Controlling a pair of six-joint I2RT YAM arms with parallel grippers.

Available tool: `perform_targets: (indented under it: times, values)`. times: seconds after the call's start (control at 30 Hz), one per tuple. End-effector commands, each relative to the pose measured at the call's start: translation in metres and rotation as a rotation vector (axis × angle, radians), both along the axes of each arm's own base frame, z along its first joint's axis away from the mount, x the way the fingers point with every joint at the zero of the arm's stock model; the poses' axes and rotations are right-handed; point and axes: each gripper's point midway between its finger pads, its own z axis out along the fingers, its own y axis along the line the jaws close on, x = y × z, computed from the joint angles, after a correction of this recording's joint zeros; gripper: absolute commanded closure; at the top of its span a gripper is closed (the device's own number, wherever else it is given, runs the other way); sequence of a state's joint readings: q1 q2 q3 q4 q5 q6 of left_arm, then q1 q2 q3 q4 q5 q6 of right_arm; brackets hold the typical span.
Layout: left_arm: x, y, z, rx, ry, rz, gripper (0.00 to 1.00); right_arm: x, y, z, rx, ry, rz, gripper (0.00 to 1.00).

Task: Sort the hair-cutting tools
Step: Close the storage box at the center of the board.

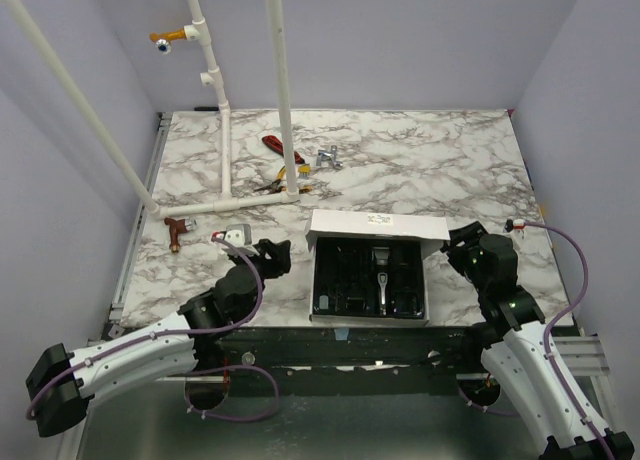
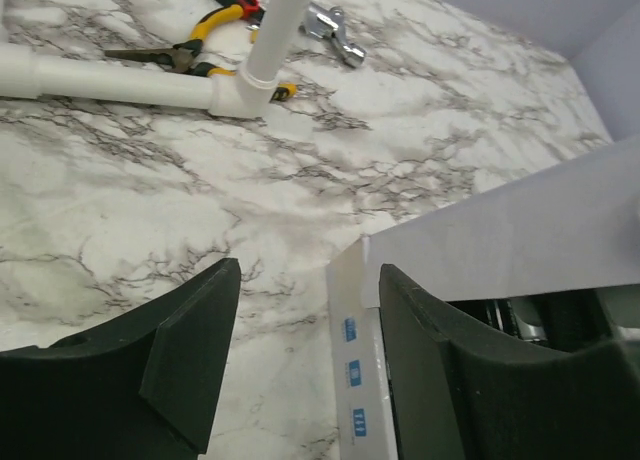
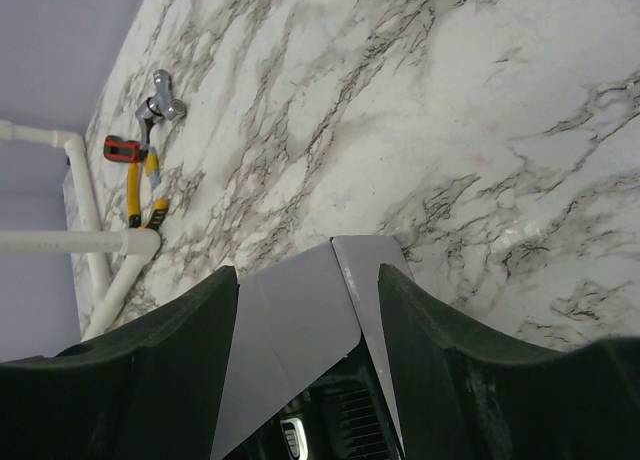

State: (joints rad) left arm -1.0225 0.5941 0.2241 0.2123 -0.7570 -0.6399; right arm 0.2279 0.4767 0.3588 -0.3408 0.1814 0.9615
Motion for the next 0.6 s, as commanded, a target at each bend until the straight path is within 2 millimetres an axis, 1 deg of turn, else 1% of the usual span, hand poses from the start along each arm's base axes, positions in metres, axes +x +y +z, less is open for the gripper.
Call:
perform_targets:
  times: [0.0,0.07,0.13,0.2,0.27,0.33,0.37,0.47,0.57]
  values:
    - [0.003,0.012,-0.005,0.017,0.067,0.06,0.37,-0.004,0.004,-0.002,0.005,0.013,0.024,0.39]
    - [0.002,0.014,-0.004,-0.004,0.06,0.064,0.35,-0.004,0.004,-0.003,0.005,0.014,0.026,0.39]
    - [0.007,0.018,-0.004,-0.026,0.052,0.077,0.33,-0.003,0.004,-0.002,0.003,0.01,0.027,0.39]
    - [0.019,0.017,-0.001,-0.05,0.065,0.054,0.36,-0.003,0.004,-0.001,-0.002,0.006,0.03,0.39]
    - [0.03,0.012,-0.002,-0.07,0.105,0.022,0.39,-0.003,0.004,0.0,-0.007,0.0,0.032,0.39]
    - [0.04,0.002,0.001,-0.077,0.124,-0.018,0.44,-0.002,0.004,0.001,-0.01,-0.007,0.036,0.39]
    - [0.043,-0.006,0.005,-0.081,0.124,-0.055,0.45,-0.003,0.005,0.001,-0.01,-0.006,0.039,0.39]
    - [0.045,-0.029,0.016,-0.108,0.114,-0.151,0.45,-0.002,0.009,0.005,-0.014,-0.024,0.067,0.39]
    - [0.045,-0.044,0.022,-0.141,0.1,-0.212,0.44,-0.001,0.013,0.011,-0.022,-0.053,0.106,0.39]
